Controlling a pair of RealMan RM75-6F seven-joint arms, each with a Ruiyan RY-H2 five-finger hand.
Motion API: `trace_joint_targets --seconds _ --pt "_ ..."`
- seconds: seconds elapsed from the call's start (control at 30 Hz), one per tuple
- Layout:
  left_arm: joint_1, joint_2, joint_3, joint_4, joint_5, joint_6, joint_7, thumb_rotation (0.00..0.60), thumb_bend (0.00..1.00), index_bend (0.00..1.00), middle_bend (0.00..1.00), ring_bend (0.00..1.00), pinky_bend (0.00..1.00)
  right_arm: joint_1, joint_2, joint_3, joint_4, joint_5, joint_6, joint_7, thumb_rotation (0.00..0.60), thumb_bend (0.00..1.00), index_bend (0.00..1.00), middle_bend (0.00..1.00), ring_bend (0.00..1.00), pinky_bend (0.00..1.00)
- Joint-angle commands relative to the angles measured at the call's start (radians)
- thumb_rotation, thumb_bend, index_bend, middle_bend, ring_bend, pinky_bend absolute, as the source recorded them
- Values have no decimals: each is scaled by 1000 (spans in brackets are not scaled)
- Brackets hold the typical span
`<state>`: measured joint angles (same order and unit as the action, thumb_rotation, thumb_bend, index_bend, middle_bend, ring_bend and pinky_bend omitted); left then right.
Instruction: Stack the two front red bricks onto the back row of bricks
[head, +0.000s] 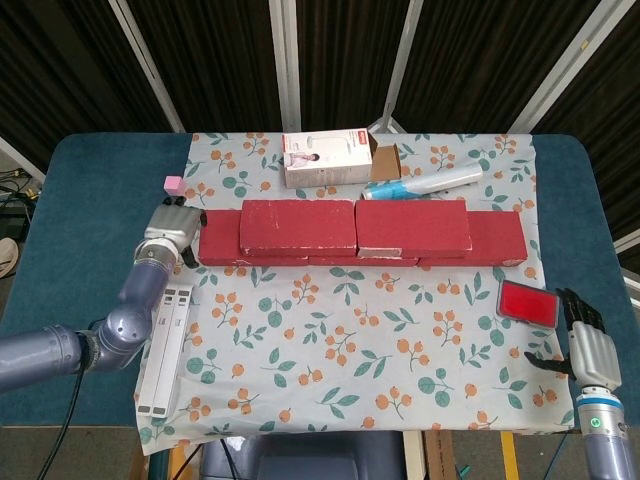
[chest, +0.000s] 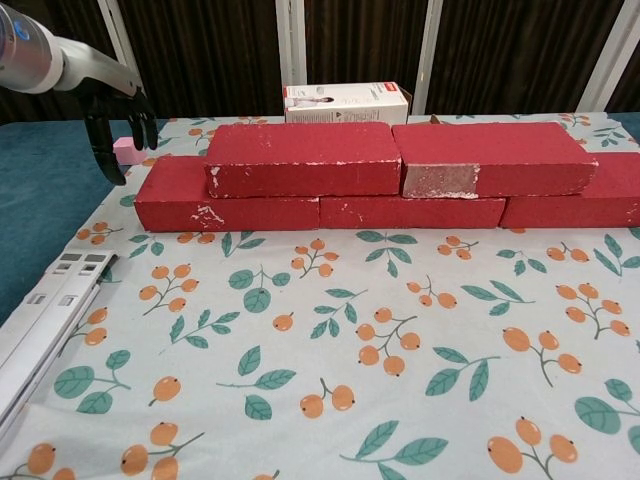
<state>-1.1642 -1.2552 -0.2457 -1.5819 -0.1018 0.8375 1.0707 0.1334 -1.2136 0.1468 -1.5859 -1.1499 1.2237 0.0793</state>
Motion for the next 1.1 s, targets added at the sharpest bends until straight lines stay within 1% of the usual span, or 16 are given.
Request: trace_joint_targets --seconds 0.03,0.37,0.67,1.1 --pt "-20 -33 14 24 6 -1 -19 600 0 247 216 3 50 1 0 0 2 0 -2 2 600 152 0 0 0 0" --pt "-68 -87 32 47 11 29 -44 600 0 209 213 3 50 2 1 0 6 -2 -11 15 600 152 0 0 0 0" --pt "-106 -127 46 73 -20 36 -35 600 0 202 212 3 50 1 3 3 9 -2 -14 29 600 152 0 0 0 0" --pt "-139 -148 54 98 -51 29 -32 600 0 193 212 3 50 1 2 3 8 -4 -12 29 600 152 0 0 0 0"
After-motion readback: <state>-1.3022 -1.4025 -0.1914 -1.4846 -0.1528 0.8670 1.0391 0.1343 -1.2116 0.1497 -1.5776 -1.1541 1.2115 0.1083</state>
